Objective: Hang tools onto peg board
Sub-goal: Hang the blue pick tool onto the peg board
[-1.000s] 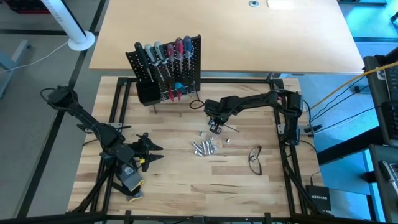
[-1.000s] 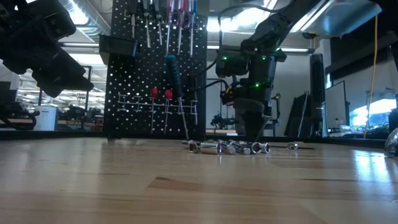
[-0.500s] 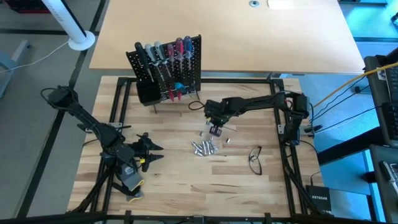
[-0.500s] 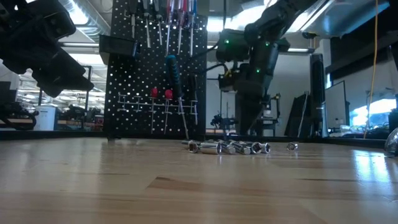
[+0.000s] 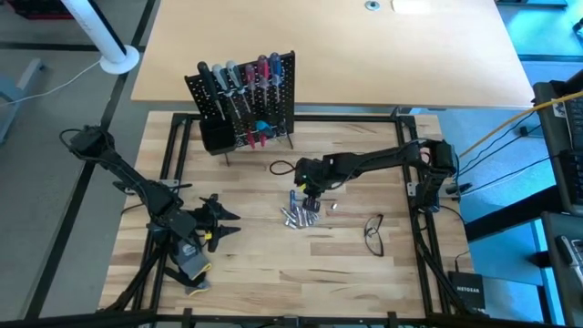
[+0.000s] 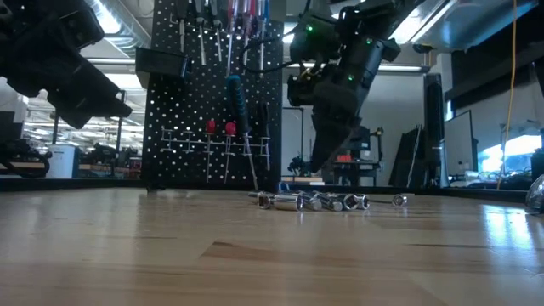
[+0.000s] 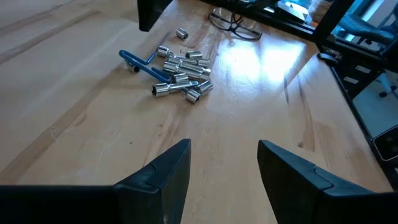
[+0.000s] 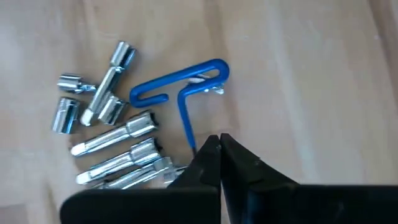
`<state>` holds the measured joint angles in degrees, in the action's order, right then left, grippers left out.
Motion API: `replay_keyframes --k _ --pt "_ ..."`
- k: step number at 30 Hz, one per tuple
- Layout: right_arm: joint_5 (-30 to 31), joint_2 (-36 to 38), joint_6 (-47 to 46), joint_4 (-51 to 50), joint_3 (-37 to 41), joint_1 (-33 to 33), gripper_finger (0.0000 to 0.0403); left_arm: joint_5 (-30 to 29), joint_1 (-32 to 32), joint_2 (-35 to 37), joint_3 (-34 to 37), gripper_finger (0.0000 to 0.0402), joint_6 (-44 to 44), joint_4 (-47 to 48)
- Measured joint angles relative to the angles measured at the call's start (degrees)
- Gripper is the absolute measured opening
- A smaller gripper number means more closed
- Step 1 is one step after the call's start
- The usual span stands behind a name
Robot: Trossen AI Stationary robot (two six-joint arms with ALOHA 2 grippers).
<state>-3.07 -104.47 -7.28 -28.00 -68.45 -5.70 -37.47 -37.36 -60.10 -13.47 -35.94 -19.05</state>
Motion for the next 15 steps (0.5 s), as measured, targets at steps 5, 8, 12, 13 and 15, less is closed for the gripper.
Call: replay_keyframes --k 5,8,12,13,15 --pt "0.0 0.0 -3.0 1.8 0.0 0.4 0.0022 -0.1 0.0 0.0 0.0 0.0175 1.6 -0.1" --pt "-1.1 0.0 -3.2 2.4 0.0 0.8 0.0045 -0.5 0.4 0.0 0.0 0.0175 4.2 -0.8" --pt "-1.9 0.1 -1.2 2.5 0.0 1.8 0.0090 -0.6 2.1 0.0 0.0 0.0175 7.7 -1.6" --pt "-2.1 0.1 -0.5 2.5 0.0 2.1 0.0101 -0.6 2.6 0.0 0.0 0.0175 8.0 -1.5" --pt "-2.1 -0.4 1.4 3.6 0.0 2.6 0.0119 -0.6 3.2 0.0 0.0 0.0175 8.8 -1.5"
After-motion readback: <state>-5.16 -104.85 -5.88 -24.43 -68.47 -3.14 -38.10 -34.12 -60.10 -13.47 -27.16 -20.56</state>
